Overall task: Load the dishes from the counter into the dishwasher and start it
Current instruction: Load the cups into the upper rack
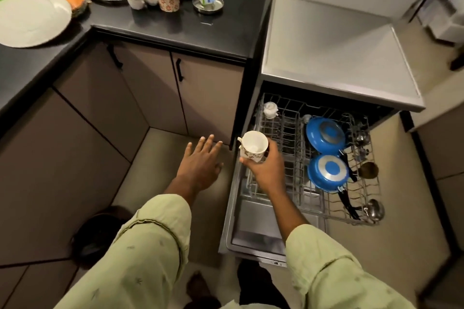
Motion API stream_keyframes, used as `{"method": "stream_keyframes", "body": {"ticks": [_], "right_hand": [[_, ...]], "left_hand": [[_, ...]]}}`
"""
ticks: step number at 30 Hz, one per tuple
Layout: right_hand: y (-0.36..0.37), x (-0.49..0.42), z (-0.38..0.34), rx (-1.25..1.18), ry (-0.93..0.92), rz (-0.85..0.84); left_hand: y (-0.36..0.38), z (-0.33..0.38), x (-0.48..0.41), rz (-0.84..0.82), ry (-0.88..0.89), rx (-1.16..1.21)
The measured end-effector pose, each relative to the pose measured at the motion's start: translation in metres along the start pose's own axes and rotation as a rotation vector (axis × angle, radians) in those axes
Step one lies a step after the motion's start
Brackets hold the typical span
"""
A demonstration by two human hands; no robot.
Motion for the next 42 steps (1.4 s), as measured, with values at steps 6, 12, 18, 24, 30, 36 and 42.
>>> {"method": "stream_keyframes", "body": {"ticks": [6, 12, 18, 24, 30, 36, 42], "right_hand": [[-0.036, -0.053, 0.046, 0.028, 0.048, -0.042], [-0.039, -0.135, 0.118, 0.119, 0.108, -0.112], [-0.005, -0.234, 0.201, 0.284, 0.127, -0.13], [0.022, -0.302, 0.221, 0.505, 0.016, -0.16], [0.033, -0.334, 0.211, 0.564, -0.118, -0.168], [0.053, -0.349, 0.21, 0.609, -0.216, -0.14], [0.073, -0.358, 0.211, 0.6, -0.275, -0.11]], "left_hand": [[0.023, 0.056, -0.073, -0.06, -0.003, 0.031], [0.074, 0.085, -0.163, -0.133, 0.024, -0.025], [0.129, 0.081, -0.263, -0.132, 0.046, -0.148], [0.162, 0.074, -0.289, -0.012, 0.039, -0.164], [0.176, 0.072, -0.293, 0.222, 0.094, -0.16], [0.173, 0.074, -0.294, 0.295, 0.12, -0.212], [0.18, 0.071, -0.295, 0.292, 0.095, -0.196]]}}
Point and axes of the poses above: each hand's wrist, its own x-axis away from the middle knuckle, its own y-axis out of the palm, z = x × y, the point moved 4 cm from there along -x, towards the middle knuckle, and after that the axes turned 8 degrees about x, right-handed, at the moved point
